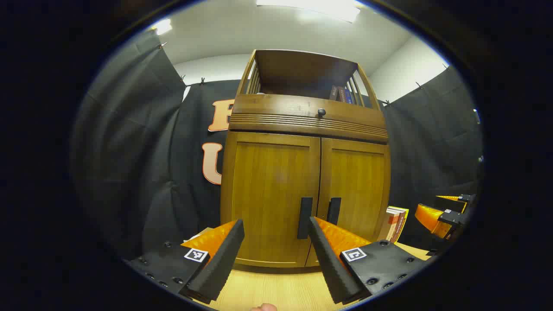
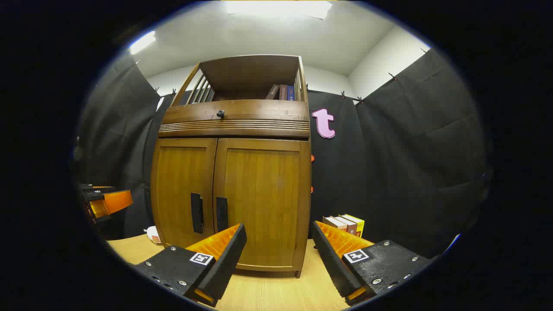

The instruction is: Open the right door of the double-door shoe cabinet with the right hand, and open the left door with the left hand.

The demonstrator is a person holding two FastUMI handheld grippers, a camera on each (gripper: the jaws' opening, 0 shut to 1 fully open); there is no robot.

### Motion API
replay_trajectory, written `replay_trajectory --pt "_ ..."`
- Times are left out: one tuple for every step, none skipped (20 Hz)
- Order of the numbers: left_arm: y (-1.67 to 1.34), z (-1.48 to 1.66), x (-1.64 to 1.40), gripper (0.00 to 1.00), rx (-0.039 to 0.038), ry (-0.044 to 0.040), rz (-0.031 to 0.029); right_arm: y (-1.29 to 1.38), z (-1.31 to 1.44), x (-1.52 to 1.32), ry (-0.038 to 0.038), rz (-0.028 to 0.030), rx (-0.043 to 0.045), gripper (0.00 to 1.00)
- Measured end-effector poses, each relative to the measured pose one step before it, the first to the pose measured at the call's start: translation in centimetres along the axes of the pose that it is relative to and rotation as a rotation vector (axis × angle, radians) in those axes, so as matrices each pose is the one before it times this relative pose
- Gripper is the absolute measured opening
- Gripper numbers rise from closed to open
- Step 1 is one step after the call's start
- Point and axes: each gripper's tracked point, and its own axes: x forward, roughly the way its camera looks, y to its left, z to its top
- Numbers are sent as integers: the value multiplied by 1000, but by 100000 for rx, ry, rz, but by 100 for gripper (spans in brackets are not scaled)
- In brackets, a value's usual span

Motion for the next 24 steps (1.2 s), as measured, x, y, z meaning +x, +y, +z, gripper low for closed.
replay_trajectory --pt "142 69 -6 96 494 -129 14 72 -116 38 -110 47 409 97" --pt "139 98 3 99 595 -255 275 12 -58 -35 -110 -227 149 97" --pt "135 51 62 96 614 -433 372 16 188 37 38 -373 -74 94" --pt "66 78 95 96 495 -165 -52 126 -39 -1 239 -29 -98 94" --pt "-30 -120 -34 96 324 112 -228 135 -58 -30 442 67 -14 94" --pt "-15 25 39 96 239 102 -384 24 -29 -77 142 -23 -65 94" --pt "-29 -31 29 94 178 -39 -455 119 -9 58 40 4 -85 94" --pt "73 56 10 96 175 141 -44 123 -84 18 140 -64 -94 94" --pt "114 -111 69 94 97 149 16 111 -74 -20 362 70 102 94" --pt "-19 -29 45 94 22 64 -196 142 -144 39 444 329 116 94" --pt "-48 -17 28 94 -19 21 -97 196 -94 140 449 179 51 94" --pt "70 -58 107 94 6 42 106 149 -189 9 468 161 -153 94" --pt "-16 -68 91 94 4 106 -82 -35 -71 57 487 108 -136 94" --pt "70 43 38 94 -52 19 78 85 -68 51 278 20 11 94" --pt "65 -12 13 94 -34 -71 58 92 107 103 46 145 157 94" --pt "56 13 87 94 -25 -147 -12 62 17 3 -153 77 82 97" --pt "100 -81 167 94 65 -52 171 46 60 45 -52 -57 -103 97" --pt "91 -2 98 94 -50 -11 216 43 77 118 -89 2 -193 97" --pt "19 -23 3 96 -166 74 78 92 43 118 124 80 -145 97" --pt "22 -18 139 99 -150 83 -13 78 -19 34 104 81 -146 94" --pt "76 -10 46 94 57 -57 196 25 100 112 39 58 -221 97" --pt "108 47 52 94 61 2 133 3 -36 -37 39 -73 -309 97" --pt "-3 -102 -21 94 -8 83 -108 81 1 4 201 75 -302 94" --pt "106 -17 66 94 28 -153 112 -17 22 -30 94 115 -213 94"
